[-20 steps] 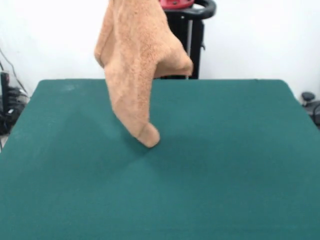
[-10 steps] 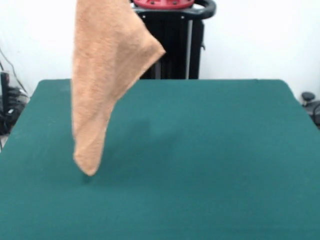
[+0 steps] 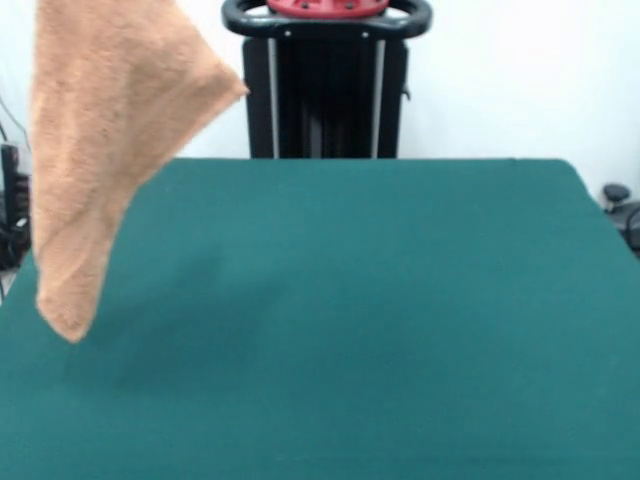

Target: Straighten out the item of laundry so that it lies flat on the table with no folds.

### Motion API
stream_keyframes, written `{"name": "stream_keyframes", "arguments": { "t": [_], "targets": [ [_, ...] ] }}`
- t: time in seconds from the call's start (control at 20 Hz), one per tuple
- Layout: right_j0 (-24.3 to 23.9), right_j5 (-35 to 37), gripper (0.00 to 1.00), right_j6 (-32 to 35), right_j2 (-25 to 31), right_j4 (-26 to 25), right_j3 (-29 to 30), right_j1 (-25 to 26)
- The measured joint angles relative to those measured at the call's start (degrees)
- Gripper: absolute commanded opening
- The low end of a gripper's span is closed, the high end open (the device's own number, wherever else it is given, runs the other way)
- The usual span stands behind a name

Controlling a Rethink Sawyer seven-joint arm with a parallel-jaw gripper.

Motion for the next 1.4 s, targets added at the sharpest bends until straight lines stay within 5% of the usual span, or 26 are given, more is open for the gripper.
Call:
{"name": "stream_keyframes", "arguments": {
  "t": [0.5,1.4],
  "targets": [
    [-0.5,-2.0,0.0,0.0,0.0,0.6,-0.3,0.8],
    [1.6,-24.1,0.0,0.0,0.0,8.4,9.2,3.8]
  ]
}}
